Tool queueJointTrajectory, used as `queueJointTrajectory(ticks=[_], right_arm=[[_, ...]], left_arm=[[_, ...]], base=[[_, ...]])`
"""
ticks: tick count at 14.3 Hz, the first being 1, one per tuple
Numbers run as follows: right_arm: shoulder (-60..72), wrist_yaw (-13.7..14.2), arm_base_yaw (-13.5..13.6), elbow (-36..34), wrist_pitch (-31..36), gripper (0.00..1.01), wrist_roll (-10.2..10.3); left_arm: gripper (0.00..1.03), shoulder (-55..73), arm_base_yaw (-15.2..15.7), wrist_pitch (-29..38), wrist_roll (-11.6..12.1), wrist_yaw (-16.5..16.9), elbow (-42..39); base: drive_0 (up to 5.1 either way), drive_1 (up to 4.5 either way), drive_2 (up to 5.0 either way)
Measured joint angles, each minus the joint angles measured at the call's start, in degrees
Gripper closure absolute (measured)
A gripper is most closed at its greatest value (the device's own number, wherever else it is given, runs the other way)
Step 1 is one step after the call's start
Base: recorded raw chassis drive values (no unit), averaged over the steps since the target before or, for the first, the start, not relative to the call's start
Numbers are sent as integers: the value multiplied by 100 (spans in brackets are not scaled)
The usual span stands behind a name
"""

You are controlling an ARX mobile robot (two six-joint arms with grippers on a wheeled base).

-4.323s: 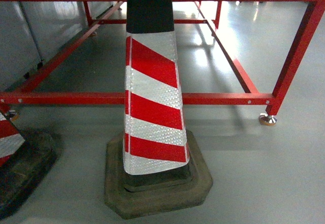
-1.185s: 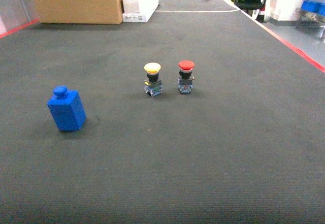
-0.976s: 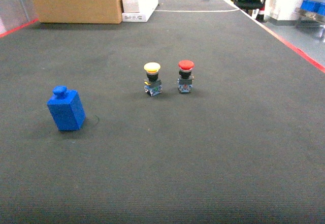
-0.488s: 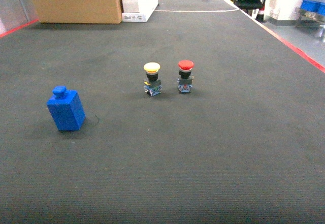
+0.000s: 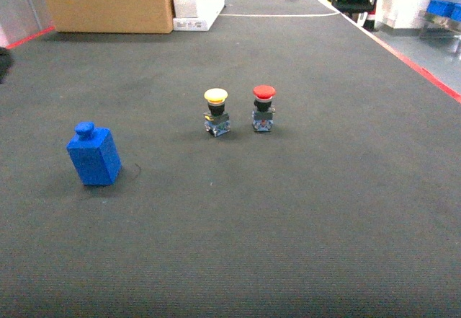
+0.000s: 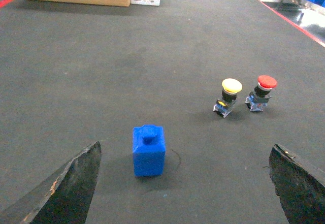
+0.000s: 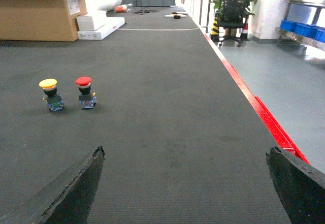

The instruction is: Pick blue part to blue bin on bottom shelf

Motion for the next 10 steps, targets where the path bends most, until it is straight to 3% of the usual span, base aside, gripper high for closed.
queueJointTrajectory(ticks=[5,7,10], right_arm=[[0,0,0,0,2,3,0],[0,0,0,0,2,3,0],[0,2,0,0,0,3,0]], left_arm=[[5,3482,116,1790,549,168,1012],[5,4345,201,1971,726,166,1329],[5,5510,286,2146,813,229,2011]], base=[[0,0,0],[0,0,0],[0,0,0]])
